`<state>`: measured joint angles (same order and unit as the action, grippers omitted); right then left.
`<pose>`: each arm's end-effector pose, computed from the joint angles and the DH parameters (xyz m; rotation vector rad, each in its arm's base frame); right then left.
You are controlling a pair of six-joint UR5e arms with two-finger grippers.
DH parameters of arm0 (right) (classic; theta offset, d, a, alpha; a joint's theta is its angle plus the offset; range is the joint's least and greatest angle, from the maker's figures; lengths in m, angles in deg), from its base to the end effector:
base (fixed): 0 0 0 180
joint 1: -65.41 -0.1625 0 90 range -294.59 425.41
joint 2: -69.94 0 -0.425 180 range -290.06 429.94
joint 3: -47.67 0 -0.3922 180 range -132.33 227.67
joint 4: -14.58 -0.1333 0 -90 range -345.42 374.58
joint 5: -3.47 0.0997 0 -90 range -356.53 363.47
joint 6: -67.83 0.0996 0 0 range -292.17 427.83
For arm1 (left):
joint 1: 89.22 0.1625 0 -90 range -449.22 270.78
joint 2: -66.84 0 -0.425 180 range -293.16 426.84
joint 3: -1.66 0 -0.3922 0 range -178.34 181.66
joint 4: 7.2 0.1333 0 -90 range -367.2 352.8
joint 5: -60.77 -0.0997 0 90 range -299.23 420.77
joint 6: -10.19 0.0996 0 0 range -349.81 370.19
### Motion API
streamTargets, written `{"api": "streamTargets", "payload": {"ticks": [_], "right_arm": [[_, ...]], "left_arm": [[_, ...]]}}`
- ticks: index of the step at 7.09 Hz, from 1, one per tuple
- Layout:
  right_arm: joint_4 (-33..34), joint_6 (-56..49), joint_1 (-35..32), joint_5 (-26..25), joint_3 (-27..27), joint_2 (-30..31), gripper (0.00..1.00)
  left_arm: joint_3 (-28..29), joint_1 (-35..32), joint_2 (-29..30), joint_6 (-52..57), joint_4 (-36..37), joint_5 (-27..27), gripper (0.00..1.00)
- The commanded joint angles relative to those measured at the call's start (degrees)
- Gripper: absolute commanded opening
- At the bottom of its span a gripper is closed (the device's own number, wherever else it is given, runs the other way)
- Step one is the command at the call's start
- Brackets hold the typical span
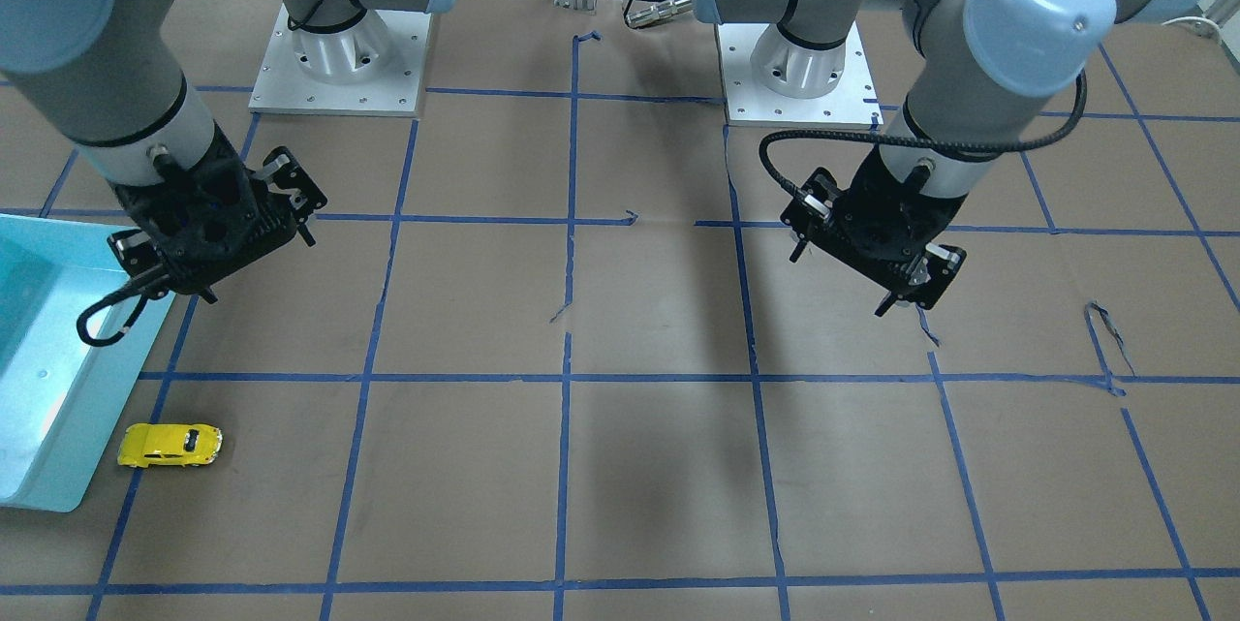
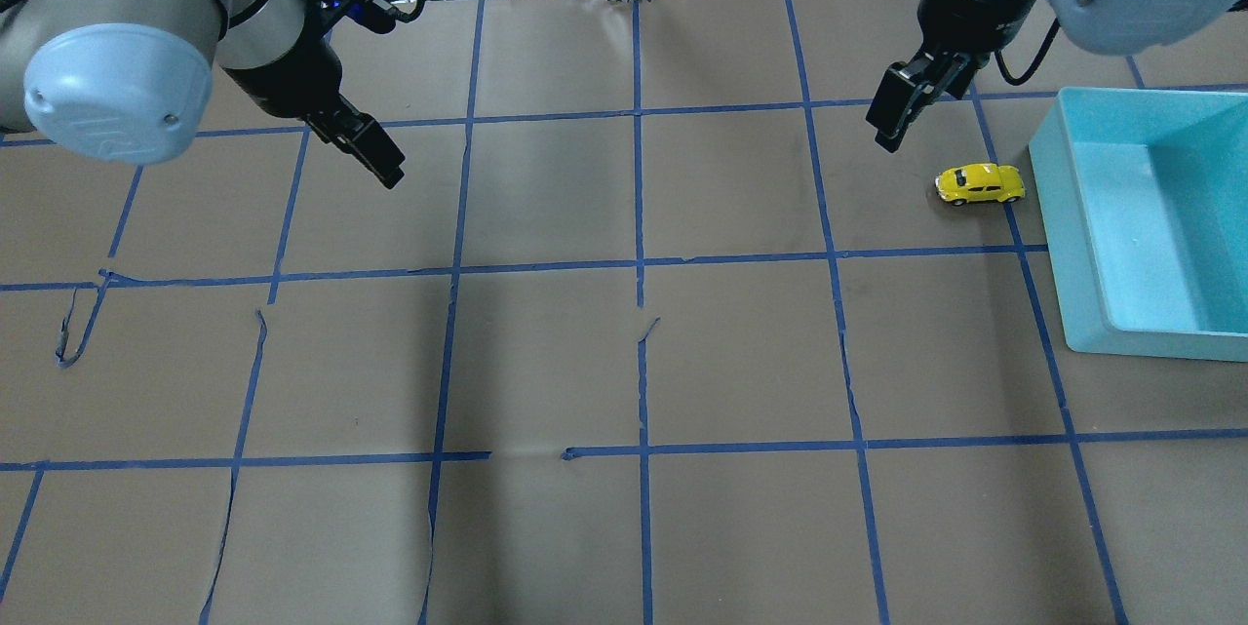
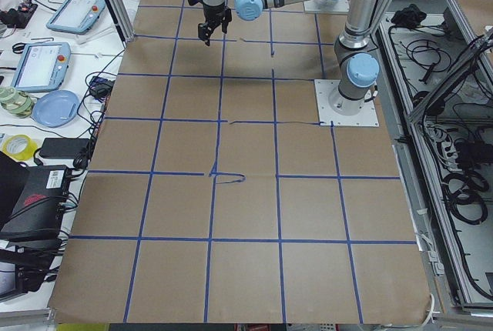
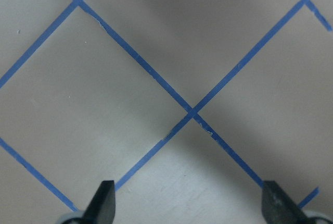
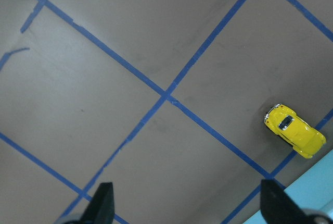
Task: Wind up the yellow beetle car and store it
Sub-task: 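Lower the right gripper onto the car while the left arm lifts away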
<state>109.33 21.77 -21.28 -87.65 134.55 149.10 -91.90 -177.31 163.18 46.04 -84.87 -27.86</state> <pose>0.0986 -0.5696 0.4226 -1.1439 2.9205 0.0867 -0.1177 -0.5413 0.4222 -0.9148 -2.9952 0.0750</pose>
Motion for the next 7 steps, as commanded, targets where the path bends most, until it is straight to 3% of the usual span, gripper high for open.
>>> {"api": "streamTargets", "payload": {"ticks": [1,4,7], "right_arm": [[4.37,-21.33,3.35,-2.03,0.39,-5.92,1.00],[16.84,-44.21,9.06,-2.39,3.81,-11.38,1.00],[25.55,-59.11,12.23,-2.40,3.91,-17.96,1.00]], "left_arm": [[0.23,-4.35,-3.95,-15.75,-0.81,-4.96,1.00],[1.02,-3.33,-5.11,-24.74,-4.39,-4.19,1.00],[3.39,-1.30,-5.29,-25.74,-8.37,-3.92,1.00]]}}
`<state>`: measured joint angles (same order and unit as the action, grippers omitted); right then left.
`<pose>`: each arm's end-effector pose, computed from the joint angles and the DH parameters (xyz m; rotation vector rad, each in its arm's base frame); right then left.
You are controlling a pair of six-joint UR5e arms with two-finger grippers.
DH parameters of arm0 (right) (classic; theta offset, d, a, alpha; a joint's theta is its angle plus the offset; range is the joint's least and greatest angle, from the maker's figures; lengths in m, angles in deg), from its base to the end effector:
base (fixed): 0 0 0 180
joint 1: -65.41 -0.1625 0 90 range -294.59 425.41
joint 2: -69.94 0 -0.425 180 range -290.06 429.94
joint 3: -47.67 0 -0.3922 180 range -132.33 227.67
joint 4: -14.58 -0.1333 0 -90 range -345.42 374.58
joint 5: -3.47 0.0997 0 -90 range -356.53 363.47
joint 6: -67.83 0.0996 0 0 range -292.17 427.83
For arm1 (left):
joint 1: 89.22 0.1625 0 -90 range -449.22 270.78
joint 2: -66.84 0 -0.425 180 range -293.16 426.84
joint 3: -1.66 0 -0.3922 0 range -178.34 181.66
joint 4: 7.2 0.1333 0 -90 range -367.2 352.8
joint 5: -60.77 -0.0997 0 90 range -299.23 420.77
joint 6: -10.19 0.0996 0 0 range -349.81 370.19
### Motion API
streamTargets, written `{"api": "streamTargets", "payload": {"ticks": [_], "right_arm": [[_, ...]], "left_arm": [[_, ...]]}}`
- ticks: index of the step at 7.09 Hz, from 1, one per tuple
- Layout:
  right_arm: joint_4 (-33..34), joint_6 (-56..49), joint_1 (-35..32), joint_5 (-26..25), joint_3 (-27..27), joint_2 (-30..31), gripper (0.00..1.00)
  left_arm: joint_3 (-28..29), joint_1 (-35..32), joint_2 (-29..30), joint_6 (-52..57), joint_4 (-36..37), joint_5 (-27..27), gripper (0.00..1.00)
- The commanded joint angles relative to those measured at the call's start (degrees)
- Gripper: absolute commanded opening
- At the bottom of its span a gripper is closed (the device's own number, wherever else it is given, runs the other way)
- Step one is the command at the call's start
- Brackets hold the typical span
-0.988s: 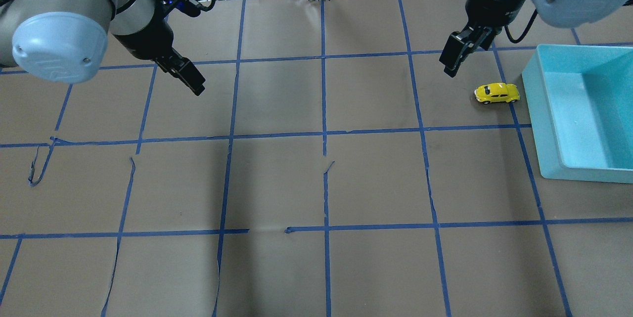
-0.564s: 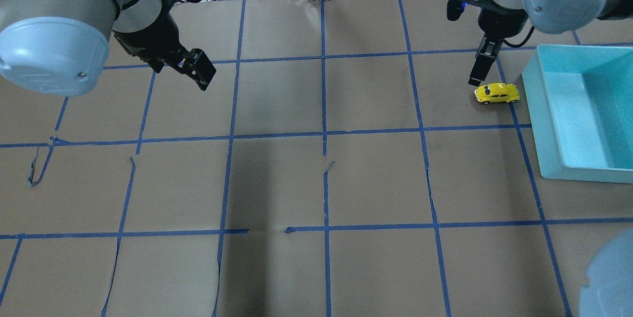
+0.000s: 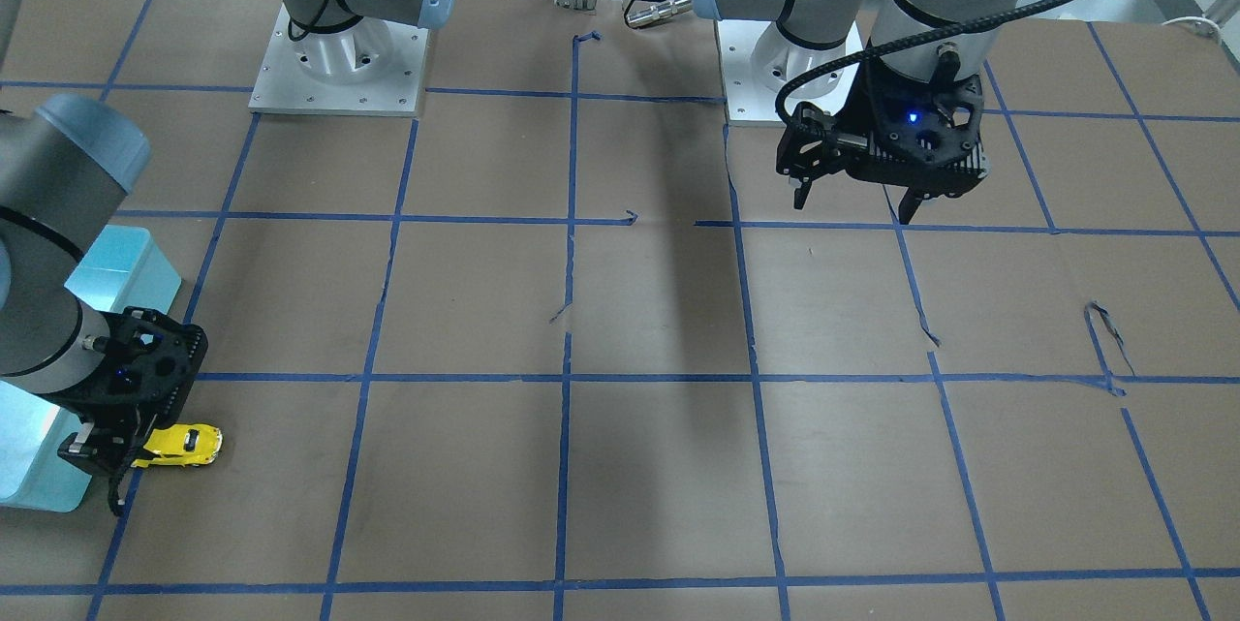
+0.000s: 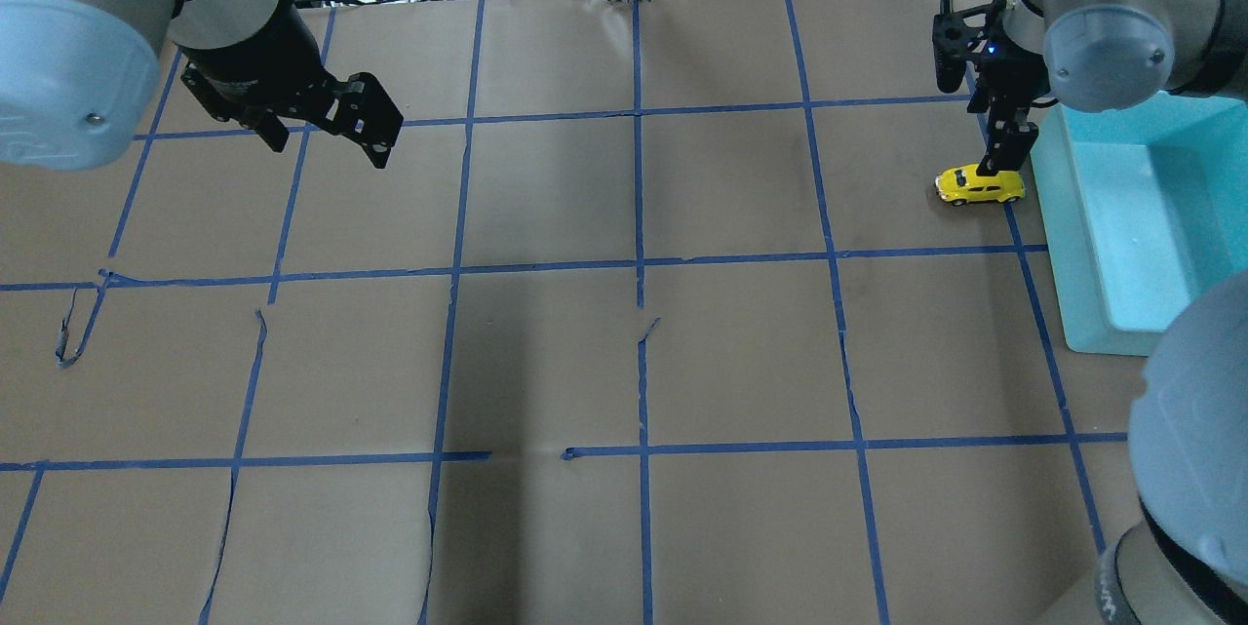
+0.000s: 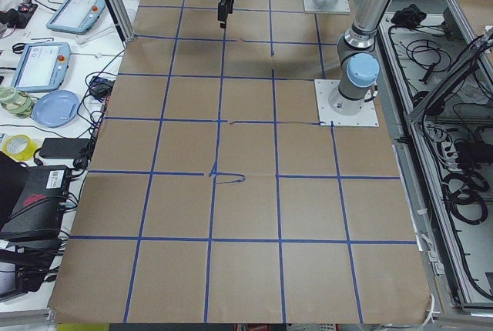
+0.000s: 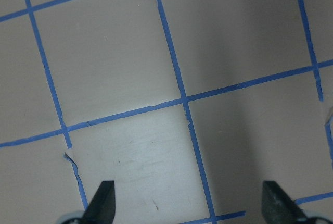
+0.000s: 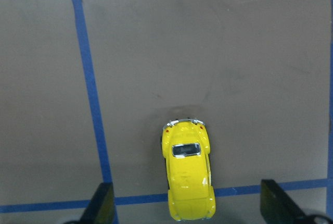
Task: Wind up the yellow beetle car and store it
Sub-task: 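Grasp the yellow car with the right gripper and lift it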
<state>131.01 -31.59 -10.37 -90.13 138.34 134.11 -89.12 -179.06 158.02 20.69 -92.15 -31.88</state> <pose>-0.0330 -0.6475 0.2705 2.1032 -2.2871 -0.0828 -0.1273 -0.5060 0.4800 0.2765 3.0772 -0.0763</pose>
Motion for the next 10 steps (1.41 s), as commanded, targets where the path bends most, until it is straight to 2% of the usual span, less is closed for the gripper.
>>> {"api": "streamTargets", "payload": {"ticks": [1,3,5,10], "right_arm": [[4.07,-6.31,1.60,0.17,0.20,-4.13,1.00],[10.10,-7.70,1.60,-0.09,1.87,-6.85,1.00],[10.31,-9.03,1.69,0.17,3.10,-6.86,0.97],[10.31,-10.27,2.65,-0.27,4.07,-5.81,0.51]], "left_arm": [[0.87,0.19,-0.04,-1.96,-1.01,0.27,1.00],[0.96,0.19,-0.13,-2.33,-0.92,0.28,1.00],[0.87,-0.08,-0.13,-2.41,-0.66,0.28,1.00],[0.78,-0.34,-0.13,-2.41,-0.66,0.36,1.00]]}}
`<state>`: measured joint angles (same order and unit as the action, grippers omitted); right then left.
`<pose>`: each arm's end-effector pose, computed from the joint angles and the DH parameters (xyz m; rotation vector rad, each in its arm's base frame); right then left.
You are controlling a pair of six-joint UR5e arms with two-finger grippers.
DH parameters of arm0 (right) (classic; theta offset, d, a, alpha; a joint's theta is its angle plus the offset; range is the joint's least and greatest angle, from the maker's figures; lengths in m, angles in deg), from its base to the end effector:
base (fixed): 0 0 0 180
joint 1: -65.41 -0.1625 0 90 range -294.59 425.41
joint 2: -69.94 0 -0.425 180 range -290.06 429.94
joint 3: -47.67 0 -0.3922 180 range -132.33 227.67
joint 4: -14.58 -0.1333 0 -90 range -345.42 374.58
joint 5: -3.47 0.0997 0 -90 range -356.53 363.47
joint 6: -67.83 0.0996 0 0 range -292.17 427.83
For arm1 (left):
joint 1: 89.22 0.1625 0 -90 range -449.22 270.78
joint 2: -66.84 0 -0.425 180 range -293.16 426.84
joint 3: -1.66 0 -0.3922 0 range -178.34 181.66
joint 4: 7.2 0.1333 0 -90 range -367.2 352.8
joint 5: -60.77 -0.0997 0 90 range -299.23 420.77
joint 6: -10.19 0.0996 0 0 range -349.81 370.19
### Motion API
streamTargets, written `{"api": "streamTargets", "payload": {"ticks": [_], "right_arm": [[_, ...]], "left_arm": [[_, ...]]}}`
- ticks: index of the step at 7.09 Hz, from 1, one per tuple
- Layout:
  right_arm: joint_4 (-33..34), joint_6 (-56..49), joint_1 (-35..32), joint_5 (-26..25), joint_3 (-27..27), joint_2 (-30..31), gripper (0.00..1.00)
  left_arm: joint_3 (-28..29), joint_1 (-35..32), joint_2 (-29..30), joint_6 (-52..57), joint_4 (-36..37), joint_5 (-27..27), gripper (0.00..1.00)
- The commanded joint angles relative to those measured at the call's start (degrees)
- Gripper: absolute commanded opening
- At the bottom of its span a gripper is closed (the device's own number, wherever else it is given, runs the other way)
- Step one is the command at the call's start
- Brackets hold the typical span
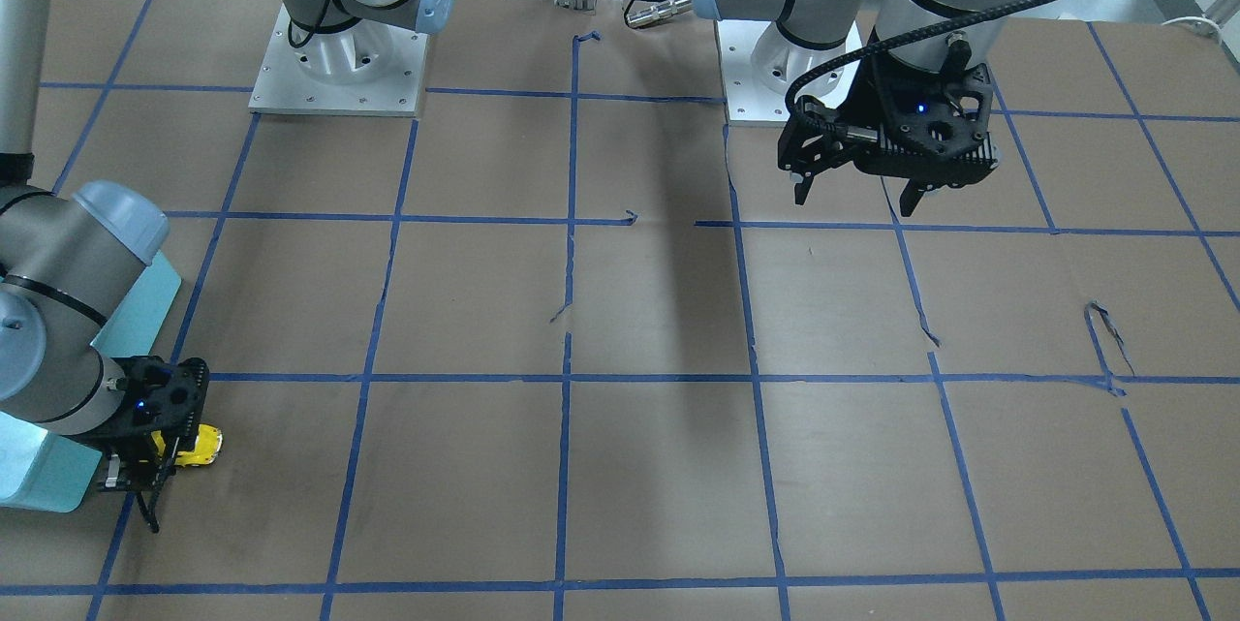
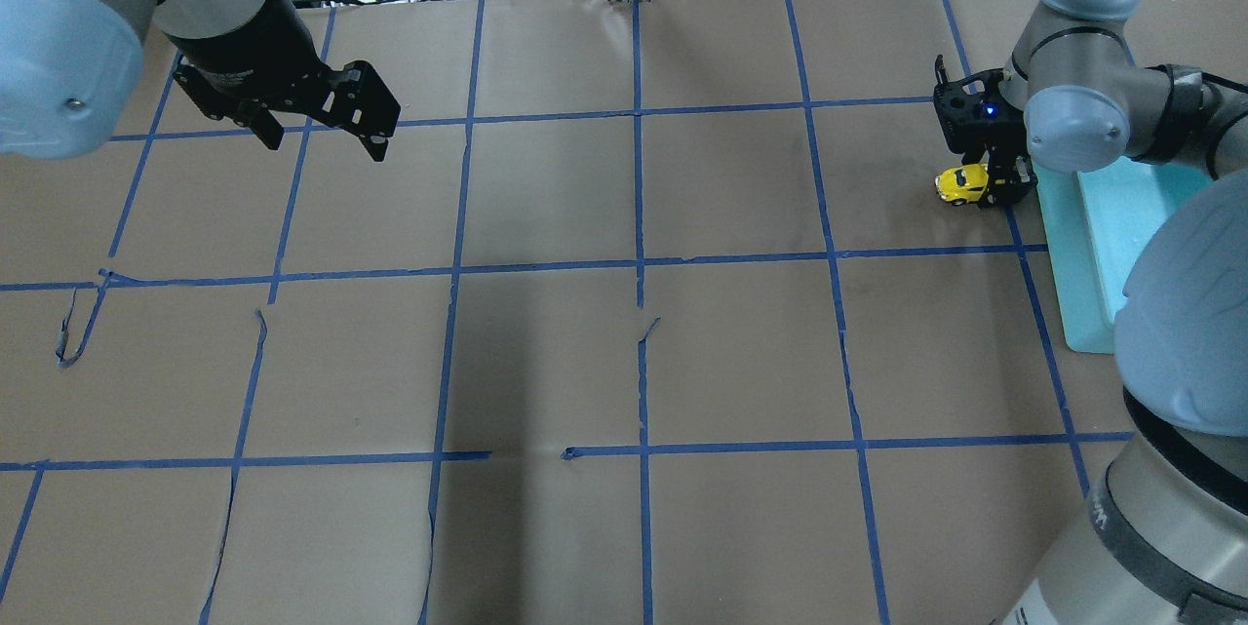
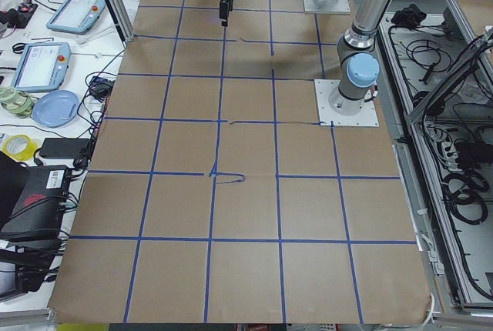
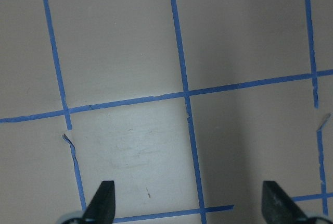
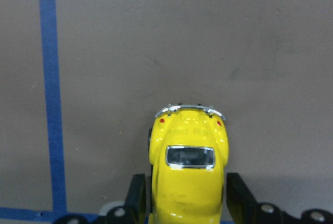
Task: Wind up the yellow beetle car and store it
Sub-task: 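Grasp the yellow car with the right gripper and lift it, then carry the car over the light-blue bin and lower it inside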
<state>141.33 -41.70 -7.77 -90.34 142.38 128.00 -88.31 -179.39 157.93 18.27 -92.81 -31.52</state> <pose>-0.0638 -0.6487 0.1898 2.2495 -2.1457 -0.0910 -0.1308 -0.5051 0.4866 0.2209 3.0887 -0.0855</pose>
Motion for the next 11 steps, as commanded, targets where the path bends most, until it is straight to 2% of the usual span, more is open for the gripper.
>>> {"api": "streamTargets", "payload": {"ticks": [1,2,3,4,9,11], "right_arm": [[-0.01,-0.16,0.05,-0.06,0.03,0.30,0.46],[-0.01,-0.16,0.05,-0.06,0.03,0.38,0.35],[-0.45,-0.07,0.05,-0.06,0.03,0.99,0.19],[-1.15,0.71,0.05,0.29,0.03,3.78,0.13],[-10.97,3.10,0.22,0.20,-1.46,11.09,0.13],[-12.22,0.83,5.99,0.29,-1.37,12.25,0.13]], "left_arm": [[0.06,-0.01,-0.04,0.00,-0.09,0.00,1.00],[0.15,-0.01,-0.04,0.00,0.00,0.00,1.00],[0.15,-0.01,-0.04,0.00,-0.09,0.00,1.00],[0.23,-0.01,-0.04,0.00,0.00,0.00,1.00],[0.59,-0.09,0.05,0.00,0.00,0.62,1.00],[0.59,-0.09,0.05,0.00,0.00,0.53,1.00]]}}
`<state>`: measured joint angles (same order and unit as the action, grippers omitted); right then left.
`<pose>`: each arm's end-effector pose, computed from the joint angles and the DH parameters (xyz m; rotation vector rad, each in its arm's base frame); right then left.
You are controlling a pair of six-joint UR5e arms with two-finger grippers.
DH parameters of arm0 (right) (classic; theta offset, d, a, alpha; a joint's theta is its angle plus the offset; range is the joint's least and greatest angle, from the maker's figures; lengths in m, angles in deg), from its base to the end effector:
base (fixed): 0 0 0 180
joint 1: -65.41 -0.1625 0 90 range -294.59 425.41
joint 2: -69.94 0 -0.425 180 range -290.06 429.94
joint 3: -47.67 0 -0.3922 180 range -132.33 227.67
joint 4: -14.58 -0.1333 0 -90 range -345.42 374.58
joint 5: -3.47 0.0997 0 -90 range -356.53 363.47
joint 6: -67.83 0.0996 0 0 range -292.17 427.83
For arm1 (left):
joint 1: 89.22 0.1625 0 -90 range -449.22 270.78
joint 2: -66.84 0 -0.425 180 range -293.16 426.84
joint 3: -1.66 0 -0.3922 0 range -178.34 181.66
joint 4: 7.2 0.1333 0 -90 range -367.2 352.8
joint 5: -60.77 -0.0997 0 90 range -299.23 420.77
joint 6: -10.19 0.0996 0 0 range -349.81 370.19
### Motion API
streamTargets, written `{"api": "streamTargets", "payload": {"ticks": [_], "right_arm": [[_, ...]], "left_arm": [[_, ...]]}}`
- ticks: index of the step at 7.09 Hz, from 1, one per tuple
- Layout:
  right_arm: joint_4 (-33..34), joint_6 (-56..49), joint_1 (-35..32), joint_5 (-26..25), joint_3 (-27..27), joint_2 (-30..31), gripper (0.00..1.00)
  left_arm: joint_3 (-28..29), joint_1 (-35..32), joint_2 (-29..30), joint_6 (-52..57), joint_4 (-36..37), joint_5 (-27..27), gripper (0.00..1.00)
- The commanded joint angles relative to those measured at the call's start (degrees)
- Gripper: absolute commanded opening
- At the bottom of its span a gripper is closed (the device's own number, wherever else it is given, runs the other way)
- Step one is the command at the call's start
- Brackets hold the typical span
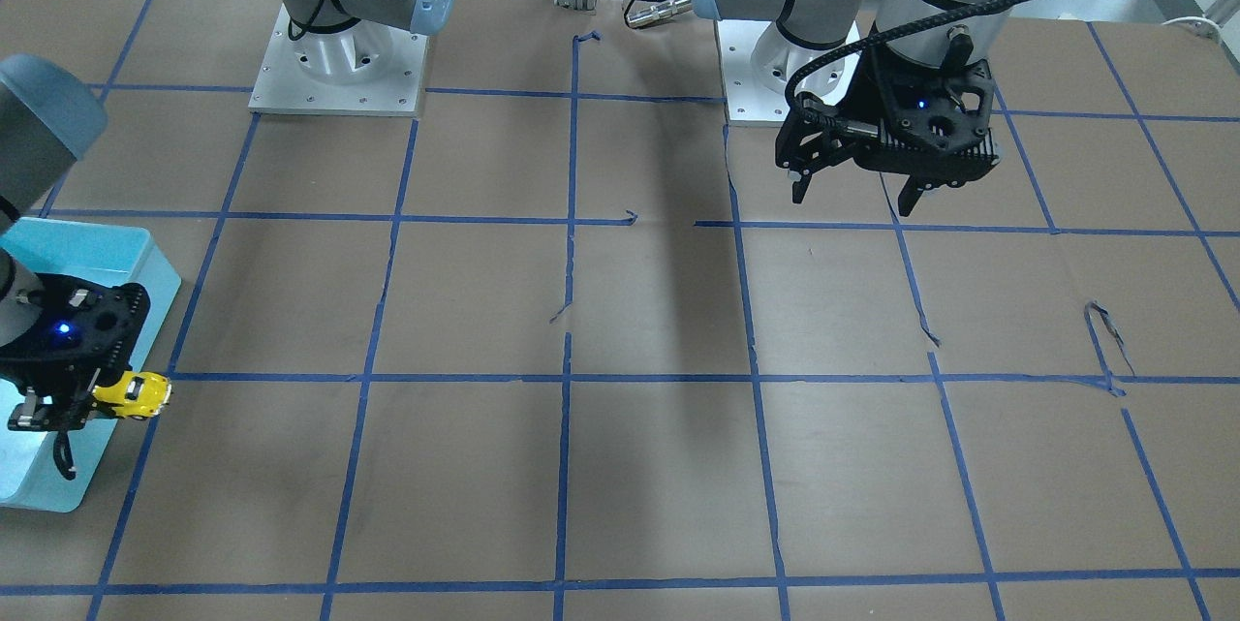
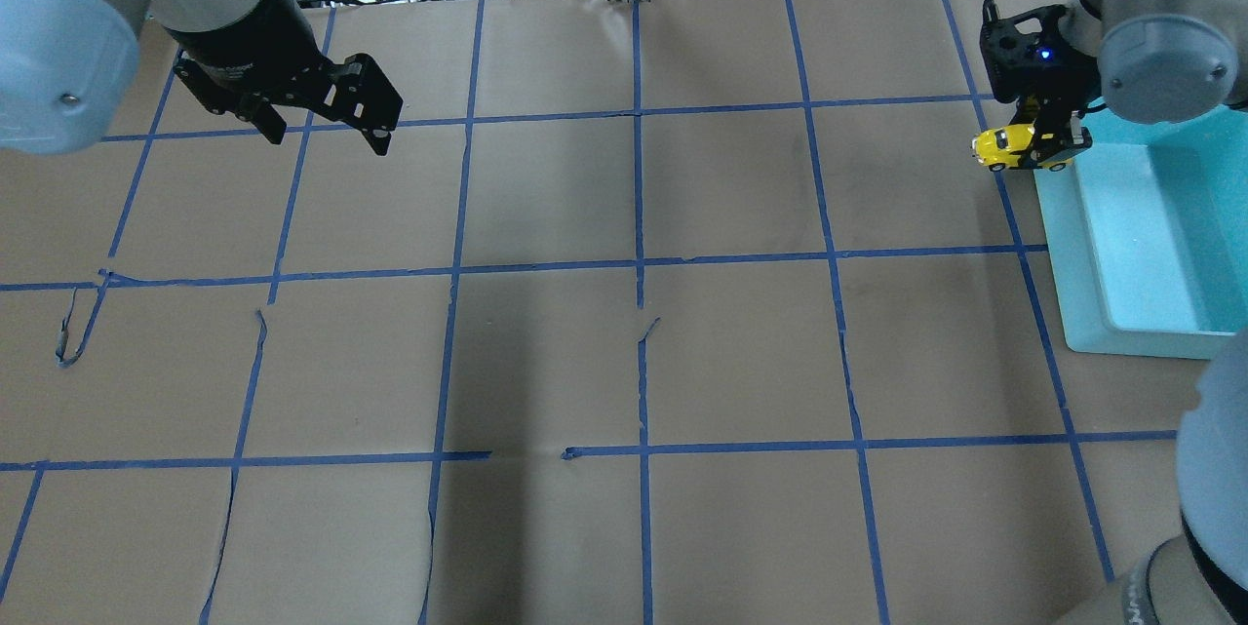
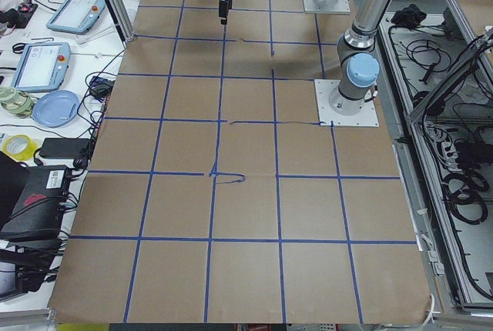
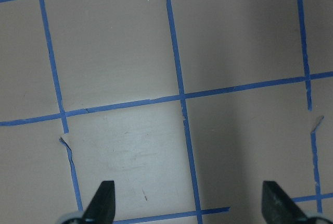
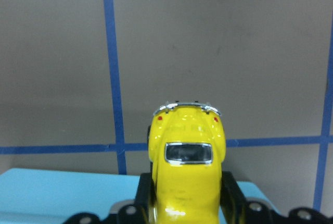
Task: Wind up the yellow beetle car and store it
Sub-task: 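Carry the car over the light-blue bin and lower it inside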
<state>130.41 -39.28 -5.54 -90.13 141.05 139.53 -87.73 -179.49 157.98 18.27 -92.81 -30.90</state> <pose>-0.0791 -0.6183 0.3068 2.1400 -2.2162 -0.0615 -0.1328 -0.5062 0.4912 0.2246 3.0982 -0.1013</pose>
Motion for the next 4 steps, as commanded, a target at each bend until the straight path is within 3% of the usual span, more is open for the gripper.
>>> {"api": "streamTargets", "payload": {"ticks": [1,3,4], "right_arm": [[-2.09,-3.26,7.54,0.60,0.31,0.72,0.13],[-1.05,-16.65,12.73,0.52,0.83,0.11,0.13],[0.09,-18.29,14.15,0.52,1.36,-0.51,0.14]], "left_arm": [[0.01,0.00,0.00,0.09,0.00,-0.26,1.00],[0.09,0.00,0.00,0.09,0.00,-0.27,1.00],[0.09,0.09,0.18,0.09,0.00,-0.44,1.00]]}}
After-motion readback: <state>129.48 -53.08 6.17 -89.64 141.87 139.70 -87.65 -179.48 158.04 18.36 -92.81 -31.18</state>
